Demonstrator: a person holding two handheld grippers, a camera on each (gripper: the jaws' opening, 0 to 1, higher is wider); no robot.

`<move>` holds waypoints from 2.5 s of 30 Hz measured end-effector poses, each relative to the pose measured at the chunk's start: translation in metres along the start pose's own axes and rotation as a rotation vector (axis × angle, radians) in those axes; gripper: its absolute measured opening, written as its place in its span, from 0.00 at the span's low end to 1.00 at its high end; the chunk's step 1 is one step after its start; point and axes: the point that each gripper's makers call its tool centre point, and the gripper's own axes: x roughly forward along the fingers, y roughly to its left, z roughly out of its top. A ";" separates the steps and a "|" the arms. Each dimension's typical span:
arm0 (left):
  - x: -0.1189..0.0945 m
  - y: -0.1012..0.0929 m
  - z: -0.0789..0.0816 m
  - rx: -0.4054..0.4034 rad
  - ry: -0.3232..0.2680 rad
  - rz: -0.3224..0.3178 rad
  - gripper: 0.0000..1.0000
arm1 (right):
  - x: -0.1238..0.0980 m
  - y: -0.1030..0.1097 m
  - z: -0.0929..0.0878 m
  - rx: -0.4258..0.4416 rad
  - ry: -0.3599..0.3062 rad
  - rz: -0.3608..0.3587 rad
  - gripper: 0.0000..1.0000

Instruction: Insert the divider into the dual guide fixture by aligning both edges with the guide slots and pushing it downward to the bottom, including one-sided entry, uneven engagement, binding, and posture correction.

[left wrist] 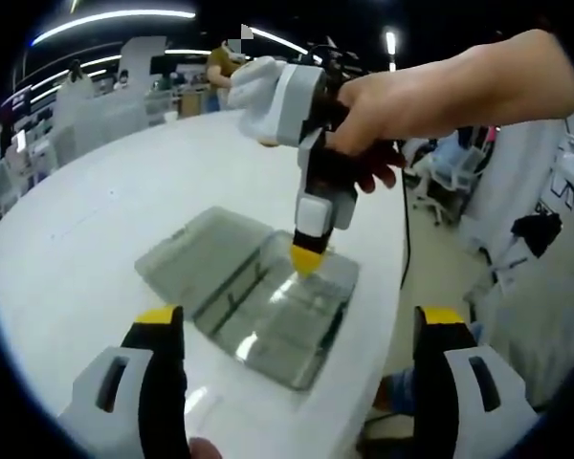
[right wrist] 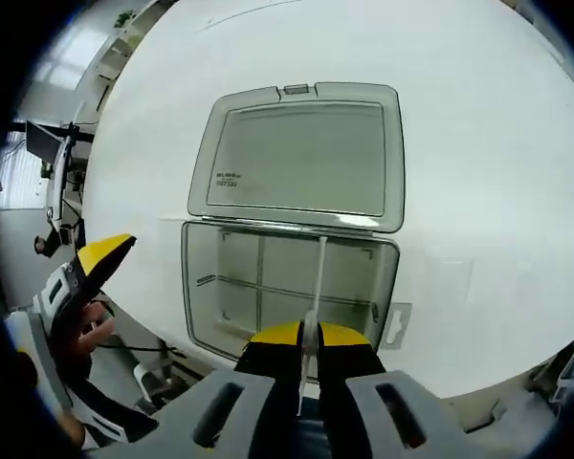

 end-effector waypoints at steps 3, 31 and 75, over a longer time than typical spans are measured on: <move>0.000 0.000 0.000 0.001 0.001 0.000 0.97 | 0.000 0.000 0.000 -0.001 -0.001 -0.002 0.00; -0.002 0.001 0.001 -0.002 0.002 0.007 0.97 | 0.002 -0.002 0.000 0.013 0.008 -0.011 0.00; -0.003 0.006 -0.001 -0.011 0.008 0.013 0.95 | 0.006 0.004 -0.003 0.006 0.038 -0.023 0.00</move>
